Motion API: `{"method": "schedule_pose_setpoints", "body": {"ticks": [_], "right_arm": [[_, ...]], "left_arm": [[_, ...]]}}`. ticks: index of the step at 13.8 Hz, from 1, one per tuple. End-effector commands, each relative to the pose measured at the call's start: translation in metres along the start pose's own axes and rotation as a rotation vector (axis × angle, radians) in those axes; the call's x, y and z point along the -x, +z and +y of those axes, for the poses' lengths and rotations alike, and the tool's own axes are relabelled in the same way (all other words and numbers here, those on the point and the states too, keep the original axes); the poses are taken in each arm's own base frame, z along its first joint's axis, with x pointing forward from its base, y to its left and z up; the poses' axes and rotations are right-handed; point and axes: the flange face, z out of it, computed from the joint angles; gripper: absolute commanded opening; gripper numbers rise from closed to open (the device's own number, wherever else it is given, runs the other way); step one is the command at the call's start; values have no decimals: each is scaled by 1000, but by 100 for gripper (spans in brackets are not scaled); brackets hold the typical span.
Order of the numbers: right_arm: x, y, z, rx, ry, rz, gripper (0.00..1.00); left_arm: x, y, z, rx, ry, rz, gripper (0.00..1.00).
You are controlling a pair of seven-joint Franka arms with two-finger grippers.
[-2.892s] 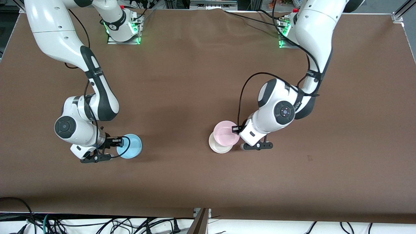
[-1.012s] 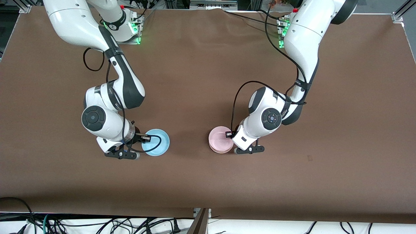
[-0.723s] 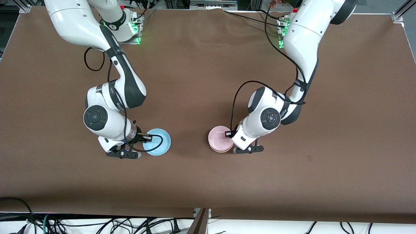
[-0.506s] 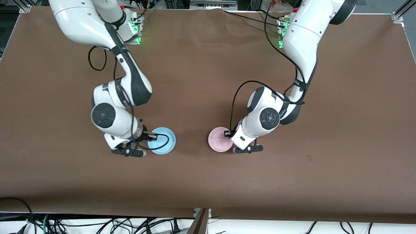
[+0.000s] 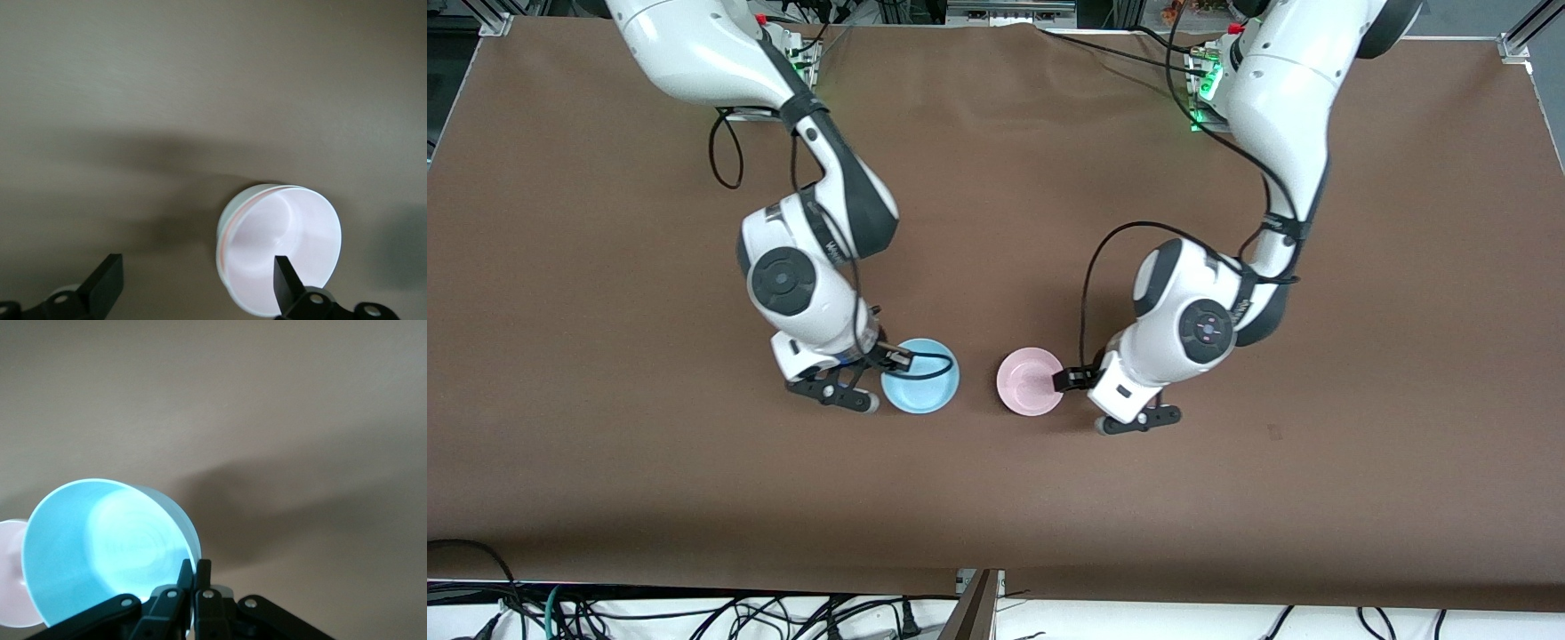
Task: Stack pink and blue bowls on white bowl
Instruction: 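Lower the blue bowl onto the pink bowl while the left gripper withdraws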
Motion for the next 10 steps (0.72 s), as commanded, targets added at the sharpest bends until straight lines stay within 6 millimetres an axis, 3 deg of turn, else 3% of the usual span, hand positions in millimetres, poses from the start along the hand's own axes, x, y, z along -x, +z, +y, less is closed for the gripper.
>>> {"method": "schedule_pose_setpoints", "body": {"ticks": [1, 6, 9, 10], "right_arm": [[21, 8, -34, -58, 105, -2, 0], [82, 51, -95, -156, 262, 6, 0], [102, 74, -114, -183, 270, 13, 0], [99, 73, -119, -197, 268, 20, 0]], "left_arm": [[-9, -63, -37, -43, 40, -29, 100], [-11, -204, -119, -211, 186, -22, 100], [6, -267, -151, -207, 197, -44, 100], [11, -288, -166, -203, 199, -49, 100]]}}
